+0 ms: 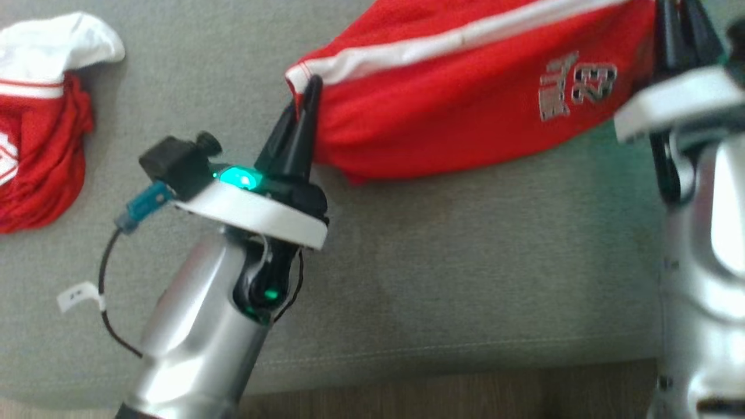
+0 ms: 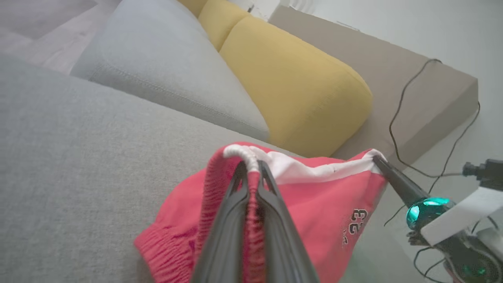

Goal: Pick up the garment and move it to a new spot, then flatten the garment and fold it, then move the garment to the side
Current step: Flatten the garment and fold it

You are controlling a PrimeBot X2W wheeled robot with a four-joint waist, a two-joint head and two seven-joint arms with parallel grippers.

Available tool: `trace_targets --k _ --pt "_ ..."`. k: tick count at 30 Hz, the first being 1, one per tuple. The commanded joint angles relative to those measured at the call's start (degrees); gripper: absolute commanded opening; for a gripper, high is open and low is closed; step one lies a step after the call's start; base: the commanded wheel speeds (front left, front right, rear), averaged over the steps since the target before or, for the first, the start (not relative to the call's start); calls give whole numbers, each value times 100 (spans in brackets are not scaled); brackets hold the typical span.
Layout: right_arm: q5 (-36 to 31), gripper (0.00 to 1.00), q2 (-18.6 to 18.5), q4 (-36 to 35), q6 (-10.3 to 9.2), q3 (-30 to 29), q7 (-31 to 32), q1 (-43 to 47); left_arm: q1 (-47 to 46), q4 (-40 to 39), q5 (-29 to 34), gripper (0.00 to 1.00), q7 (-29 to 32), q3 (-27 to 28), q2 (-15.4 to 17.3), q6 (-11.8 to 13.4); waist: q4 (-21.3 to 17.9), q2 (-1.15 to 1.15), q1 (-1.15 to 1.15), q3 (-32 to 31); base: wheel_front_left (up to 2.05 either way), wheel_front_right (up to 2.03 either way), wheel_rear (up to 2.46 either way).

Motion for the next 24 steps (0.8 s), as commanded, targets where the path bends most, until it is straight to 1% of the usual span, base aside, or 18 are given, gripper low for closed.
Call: trace_targets --k 1,5,9,11,12,16,18,19,20,21,22,23,24 --pt "-83 0 1 145 -2 128 45 -445 -233 -45 -367 0 -28 201 15 -36 145 0 0 193 0 0 0" --pt "-223 0 -57 1003 -2 150 6 -1275 -536 165 -891 0 -28 286 -39 -36 251 0 0 399 0 0 0" --pt "-350 0 -74 1825 -2 183 -80 -1977 -808 373 -1281 0 -28 161 -53 -36 332 0 0 546 0 0 0" --pt "-405 0 -69 2201 -2 240 -207 -2287 -922 484 -1367 0 -28 172 -56 -36 350 0 0 604 0 0 0" --pt "-405 0 -69 2201 -2 240 -207 -2287 -922 484 -1367 0 -28 172 -56 -36 350 0 0 604 0 0 0" --pt "-625 0 -61 2949 -2 256 -390 -2761 -1106 698 -1346 0 -28 183 -59 -36 402 0 0 706 0 0 0" --pt "-750 0 -58 3277 -2 198 -434 -2932 -1160 772 -1414 0 -28 87 -61 -36 420 0 0 744 0 0 0" --pt "-809 11 -55 3436 -2 171 -432 -3005 -1185 789 -1441 0 -28 56 -61 -36 426 0 0 768 0 0 0" --pt "-850 46 -52 3573 -2 133 -444 -3070 -1204 810 -1475 0 -28 22 -61 -36 433 0 0 788 0 0 0" --pt "-888 100 -50 3676 -2 82 -483 -3128 -1220 824 -1506 7 -28 -2 -61 -36 440 0 0 803 0 0 0" --pt "-920 100 -49 3753 -2 24 -535 -3170 -1232 835 -1530 36 -28 -11 -62 -36 446 0 0 815 0 0 0" --pt "-937 100 -48 3829 -2 -34 -574 -3192 -1240 843 -1542 100 -28 -11 -62 -36 449 0 0 821 0 0 0" --pt "-922 100 -45 3911 -2 -86 -602 -3198 -1240 847 -1542 100 -28 10 -62 -36 450 0 0 820 0 0 0"
